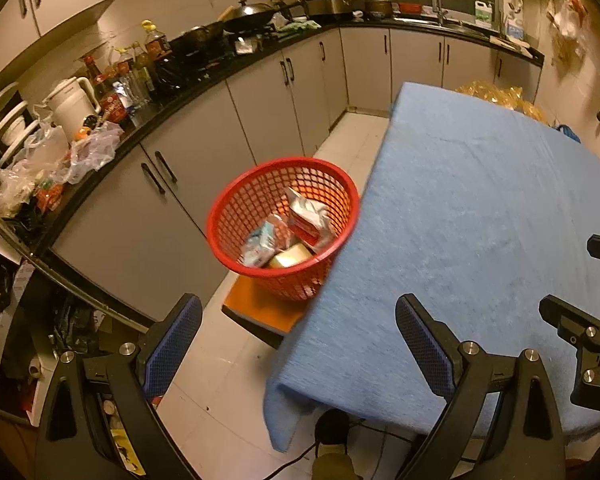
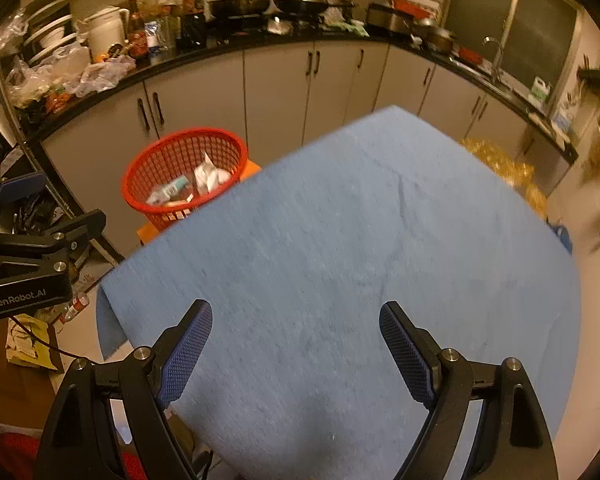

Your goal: Collect trash

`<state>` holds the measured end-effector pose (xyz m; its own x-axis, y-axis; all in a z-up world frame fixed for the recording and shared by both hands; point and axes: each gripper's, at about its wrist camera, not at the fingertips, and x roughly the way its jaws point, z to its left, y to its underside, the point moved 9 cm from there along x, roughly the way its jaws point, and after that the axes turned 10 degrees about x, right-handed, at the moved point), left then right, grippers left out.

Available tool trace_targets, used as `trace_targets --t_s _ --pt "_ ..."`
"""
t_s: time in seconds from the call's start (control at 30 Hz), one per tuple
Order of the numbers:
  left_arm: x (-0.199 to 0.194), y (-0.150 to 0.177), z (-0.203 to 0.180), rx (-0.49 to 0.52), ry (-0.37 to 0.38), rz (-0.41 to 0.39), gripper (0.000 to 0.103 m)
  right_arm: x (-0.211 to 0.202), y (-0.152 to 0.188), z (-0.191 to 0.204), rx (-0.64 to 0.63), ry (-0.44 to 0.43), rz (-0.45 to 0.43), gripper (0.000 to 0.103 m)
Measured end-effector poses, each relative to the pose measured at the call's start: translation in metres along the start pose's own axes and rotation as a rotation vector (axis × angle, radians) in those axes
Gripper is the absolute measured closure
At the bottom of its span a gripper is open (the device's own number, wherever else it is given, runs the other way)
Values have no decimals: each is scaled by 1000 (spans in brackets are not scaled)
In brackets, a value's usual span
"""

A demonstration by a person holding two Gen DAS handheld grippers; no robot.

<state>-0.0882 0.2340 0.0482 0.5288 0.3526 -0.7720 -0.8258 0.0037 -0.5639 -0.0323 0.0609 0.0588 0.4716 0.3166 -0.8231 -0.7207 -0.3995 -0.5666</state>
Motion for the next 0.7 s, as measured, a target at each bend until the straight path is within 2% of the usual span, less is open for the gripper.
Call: trace_targets --t_s 0.17,0.5,0.67,0.7 --pt "4 3 -19 16 27 6 6 4 16 -17 22 22 33 14" --pt "2 -15 -52 63 62 -16 6 -5 24 -46 69 66 28 14" --pt "12 -24 -87 102 130 -17 6 -5 30 -69 127 88 37 14" --pt "15 -27 -100 120 162 -29 6 -3 32 -77 153 95 44 14"
